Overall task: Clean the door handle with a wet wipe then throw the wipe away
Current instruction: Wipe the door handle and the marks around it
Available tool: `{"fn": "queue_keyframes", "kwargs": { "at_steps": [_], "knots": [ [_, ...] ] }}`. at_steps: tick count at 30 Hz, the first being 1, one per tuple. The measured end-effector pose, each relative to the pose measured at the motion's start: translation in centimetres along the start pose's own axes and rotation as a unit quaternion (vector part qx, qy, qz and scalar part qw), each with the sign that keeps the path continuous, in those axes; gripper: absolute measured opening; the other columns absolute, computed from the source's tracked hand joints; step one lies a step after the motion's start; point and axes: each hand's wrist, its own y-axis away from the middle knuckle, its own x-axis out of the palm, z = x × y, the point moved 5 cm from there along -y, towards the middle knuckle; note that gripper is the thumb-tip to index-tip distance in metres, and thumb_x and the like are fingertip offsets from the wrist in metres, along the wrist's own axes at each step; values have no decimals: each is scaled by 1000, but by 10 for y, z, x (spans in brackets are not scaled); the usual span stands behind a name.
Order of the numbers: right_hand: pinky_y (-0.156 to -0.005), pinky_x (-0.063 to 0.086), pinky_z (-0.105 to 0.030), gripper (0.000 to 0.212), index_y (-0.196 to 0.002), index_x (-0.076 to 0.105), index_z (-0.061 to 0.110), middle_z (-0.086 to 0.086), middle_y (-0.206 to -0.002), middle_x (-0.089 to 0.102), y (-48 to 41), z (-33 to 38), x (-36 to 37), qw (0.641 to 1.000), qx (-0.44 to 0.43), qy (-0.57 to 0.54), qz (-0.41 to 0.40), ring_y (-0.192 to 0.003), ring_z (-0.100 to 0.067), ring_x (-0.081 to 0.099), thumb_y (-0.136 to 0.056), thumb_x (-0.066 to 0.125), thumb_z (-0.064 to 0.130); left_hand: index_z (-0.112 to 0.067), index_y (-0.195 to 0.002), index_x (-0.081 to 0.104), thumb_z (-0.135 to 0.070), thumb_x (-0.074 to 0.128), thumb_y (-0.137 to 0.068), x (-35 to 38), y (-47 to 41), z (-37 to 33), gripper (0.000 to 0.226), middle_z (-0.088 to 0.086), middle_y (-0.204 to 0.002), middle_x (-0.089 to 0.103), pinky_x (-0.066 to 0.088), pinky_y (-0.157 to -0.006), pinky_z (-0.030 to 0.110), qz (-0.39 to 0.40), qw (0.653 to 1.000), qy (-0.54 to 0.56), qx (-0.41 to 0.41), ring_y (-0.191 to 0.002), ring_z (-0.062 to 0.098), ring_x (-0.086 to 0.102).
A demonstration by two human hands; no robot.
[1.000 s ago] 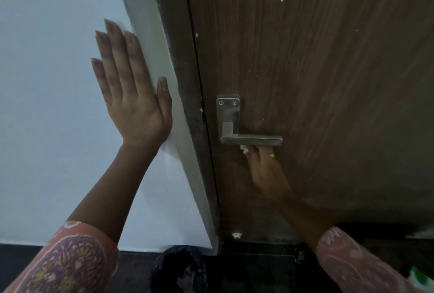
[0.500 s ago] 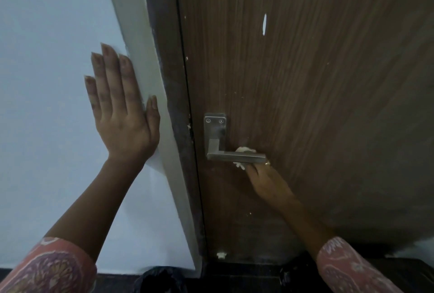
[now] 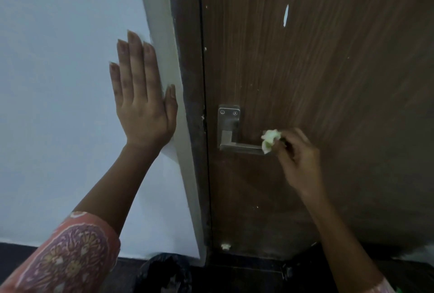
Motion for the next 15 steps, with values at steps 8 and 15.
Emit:
{"fn": "queue_keyframes", "kwargs": {
  "at_steps": [8, 15],
  "knots": [
    [-72, 56, -32, 20, -88, 74, 7, -8, -91, 72, 3, 52, 50, 985, -113, 119, 54, -78, -24, 67, -72, 64, 7, 1, -137, 22, -18, 46, -89, 1, 1, 2, 57, 24, -139, 27, 6, -116, 36, 6, 1000, -5, -2, -140, 12, -5],
    [-72, 56, -36, 25, -95, 72, 2, -12, -97, 72, 15, 48, 51, 958, -216, 181, 42, -83, -28, 67, -77, 54, 2, 4, -135, 25, -17, 45, -89, 1, 1, -1, 54, 32, -136, 34, 6, -116, 34, 7, 1000, 0, 5, -136, 37, 18]
  ]
}}
